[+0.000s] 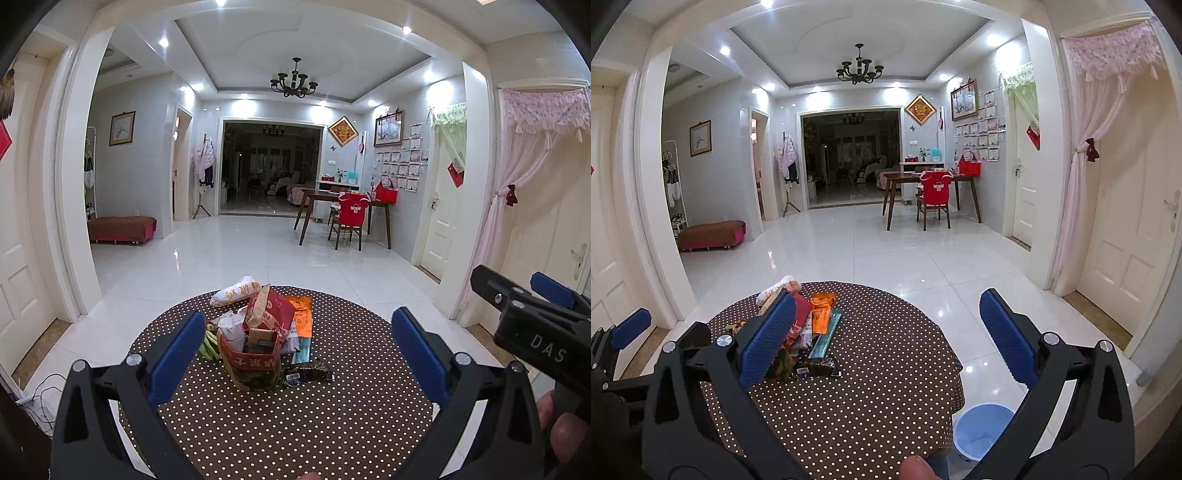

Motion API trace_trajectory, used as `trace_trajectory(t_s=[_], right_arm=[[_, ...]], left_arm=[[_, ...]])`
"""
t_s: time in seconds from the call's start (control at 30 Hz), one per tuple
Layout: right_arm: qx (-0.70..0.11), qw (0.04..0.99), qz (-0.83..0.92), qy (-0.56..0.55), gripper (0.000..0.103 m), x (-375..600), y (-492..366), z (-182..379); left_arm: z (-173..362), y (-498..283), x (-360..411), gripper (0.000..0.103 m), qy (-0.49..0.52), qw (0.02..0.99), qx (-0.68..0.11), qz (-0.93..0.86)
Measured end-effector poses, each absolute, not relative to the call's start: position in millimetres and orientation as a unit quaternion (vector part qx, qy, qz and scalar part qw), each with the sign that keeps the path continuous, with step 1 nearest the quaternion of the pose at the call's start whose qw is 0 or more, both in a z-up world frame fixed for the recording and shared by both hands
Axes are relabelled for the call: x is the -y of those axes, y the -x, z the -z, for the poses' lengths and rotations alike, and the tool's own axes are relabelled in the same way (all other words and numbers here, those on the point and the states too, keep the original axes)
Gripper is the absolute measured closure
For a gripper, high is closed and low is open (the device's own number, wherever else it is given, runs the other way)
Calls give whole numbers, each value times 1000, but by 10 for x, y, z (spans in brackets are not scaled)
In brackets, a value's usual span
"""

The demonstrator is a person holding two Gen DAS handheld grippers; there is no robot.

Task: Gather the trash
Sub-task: 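Move both tools toward the pile of trash on the tablecloth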

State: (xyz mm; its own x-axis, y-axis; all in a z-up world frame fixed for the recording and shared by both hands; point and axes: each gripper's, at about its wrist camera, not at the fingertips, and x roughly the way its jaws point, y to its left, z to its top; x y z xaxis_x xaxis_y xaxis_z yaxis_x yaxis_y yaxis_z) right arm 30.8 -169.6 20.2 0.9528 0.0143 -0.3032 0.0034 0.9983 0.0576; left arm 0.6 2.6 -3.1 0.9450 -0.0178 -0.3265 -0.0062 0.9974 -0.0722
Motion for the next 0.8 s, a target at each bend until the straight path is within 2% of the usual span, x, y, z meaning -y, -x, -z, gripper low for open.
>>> trace_trajectory(t_s=[0.8], right_arm=[[-192,981,-21,-7,5,1543,-610,-30]], left_arm=[[412,-246,-343,4,54,977,-205,-28]])
